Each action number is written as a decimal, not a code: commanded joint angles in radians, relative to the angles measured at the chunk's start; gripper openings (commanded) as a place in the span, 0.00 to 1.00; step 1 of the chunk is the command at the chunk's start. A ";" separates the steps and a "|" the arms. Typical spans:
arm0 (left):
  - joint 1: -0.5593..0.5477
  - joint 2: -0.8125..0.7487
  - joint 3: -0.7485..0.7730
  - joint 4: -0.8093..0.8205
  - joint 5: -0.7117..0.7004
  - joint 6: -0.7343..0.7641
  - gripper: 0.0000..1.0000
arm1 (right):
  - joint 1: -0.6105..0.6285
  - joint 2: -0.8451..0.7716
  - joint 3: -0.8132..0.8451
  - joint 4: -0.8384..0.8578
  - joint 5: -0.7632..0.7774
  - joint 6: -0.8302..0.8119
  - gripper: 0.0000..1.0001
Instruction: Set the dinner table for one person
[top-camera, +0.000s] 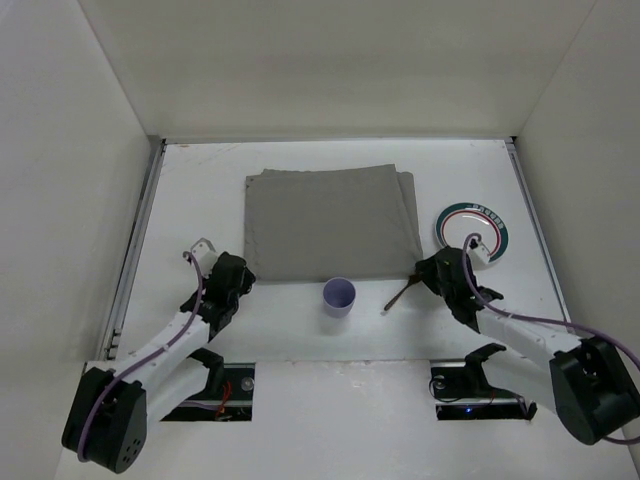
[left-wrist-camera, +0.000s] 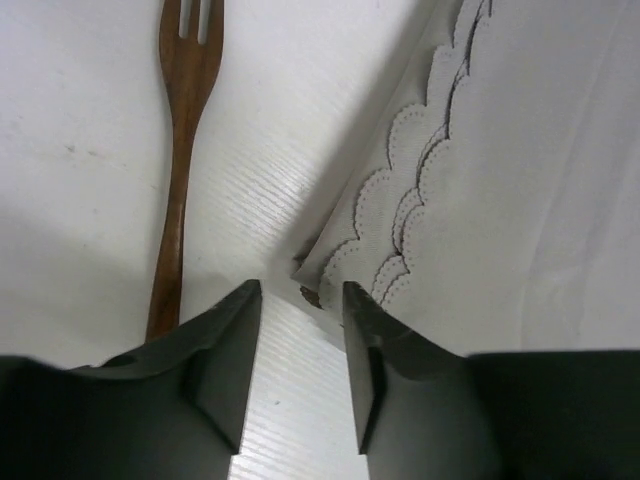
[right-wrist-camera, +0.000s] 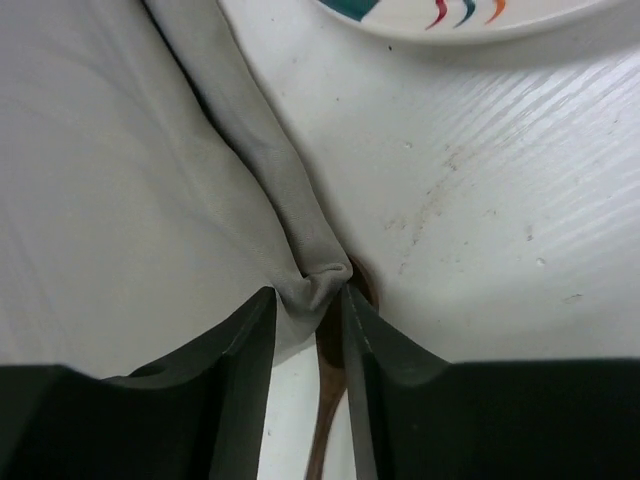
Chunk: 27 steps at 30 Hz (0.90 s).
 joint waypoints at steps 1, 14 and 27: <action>-0.009 -0.075 0.005 -0.043 -0.055 0.046 0.38 | 0.021 -0.105 0.023 -0.059 0.097 -0.021 0.46; -0.340 0.022 0.059 0.261 -0.168 0.104 0.38 | 0.179 -0.357 0.045 -0.382 0.162 -0.075 0.39; -0.416 0.109 0.025 0.544 -0.202 0.233 0.13 | 0.432 -0.002 0.282 -0.346 0.205 -0.112 0.03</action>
